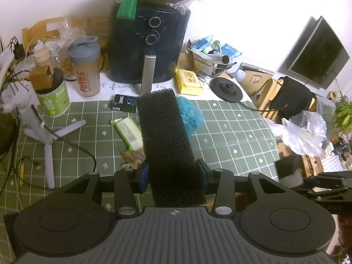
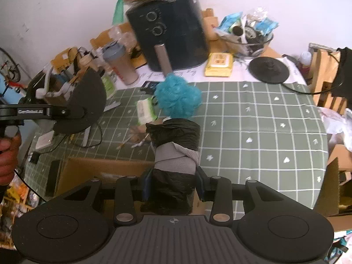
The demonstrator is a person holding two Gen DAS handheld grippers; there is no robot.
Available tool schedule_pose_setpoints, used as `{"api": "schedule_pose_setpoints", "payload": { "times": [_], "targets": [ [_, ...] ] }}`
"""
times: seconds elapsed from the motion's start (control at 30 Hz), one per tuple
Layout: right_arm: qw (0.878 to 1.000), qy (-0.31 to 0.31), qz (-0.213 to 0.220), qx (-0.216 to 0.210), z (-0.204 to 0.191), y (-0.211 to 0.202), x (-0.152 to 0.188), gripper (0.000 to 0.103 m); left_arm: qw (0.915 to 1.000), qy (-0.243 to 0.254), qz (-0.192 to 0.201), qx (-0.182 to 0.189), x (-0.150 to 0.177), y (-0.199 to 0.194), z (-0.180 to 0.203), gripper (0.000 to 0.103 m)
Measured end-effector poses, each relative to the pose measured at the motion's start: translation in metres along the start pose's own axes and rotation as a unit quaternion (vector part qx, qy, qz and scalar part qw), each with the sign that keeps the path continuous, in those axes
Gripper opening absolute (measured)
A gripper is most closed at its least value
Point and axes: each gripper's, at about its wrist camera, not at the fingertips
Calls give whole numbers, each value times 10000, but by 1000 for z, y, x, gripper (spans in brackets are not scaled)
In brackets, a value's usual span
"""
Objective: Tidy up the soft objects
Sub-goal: 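Carry both items over the cardboard box and open both grippers to drop them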
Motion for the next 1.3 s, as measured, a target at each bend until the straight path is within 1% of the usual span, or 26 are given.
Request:
{"api": "schedule_pose_setpoints", "payload": {
  "times": [0.13, 0.33, 0.47, 0.73, 0.87, 1.03, 1.2, 1.3],
  "targets": [
    [9998, -49, -132, -140, -4, 2, 8, 42, 10000, 8, -55, -7, 15, -14, 6, 42],
    [9988, -124, -375, -303, -14, 6, 22, 42, 9996, -47, -278, -59, 41, -25, 13, 42],
    [9978, -192, -528, -346, -20, 10, 29, 42, 9990, -71, -445, -14, 57, -28, 16, 42],
    [9960, -262, -807, -298, -24, 17, 45, 43, 9973, -196, -680, -180, 85, -31, 21, 42],
    [9951, -305, -900, -268, -27, 19, 50, 43, 9960, -260, -814, -266, 96, -30, 21, 42],
    [9941, -385, -987, -226, -33, 21, 54, 43, 9947, -310, -933, -285, 105, -30, 22, 42],
    [9929, -511, -1052, -192, -40, 22, 56, 43, 9935, -277, -1047, -357, 108, -31, 24, 43],
    [9925, -568, -1065, -184, -43, 22, 57, 43, 9929, -182, -1102, -403, 109, -30, 26, 45]
  ]
}}
Point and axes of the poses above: each gripper's, at about its wrist camera, not at the fingertips, and y roughly the way its jaws point, z to its right, x to its underside, and after that the axes turned 5 degrees about z, right-handed
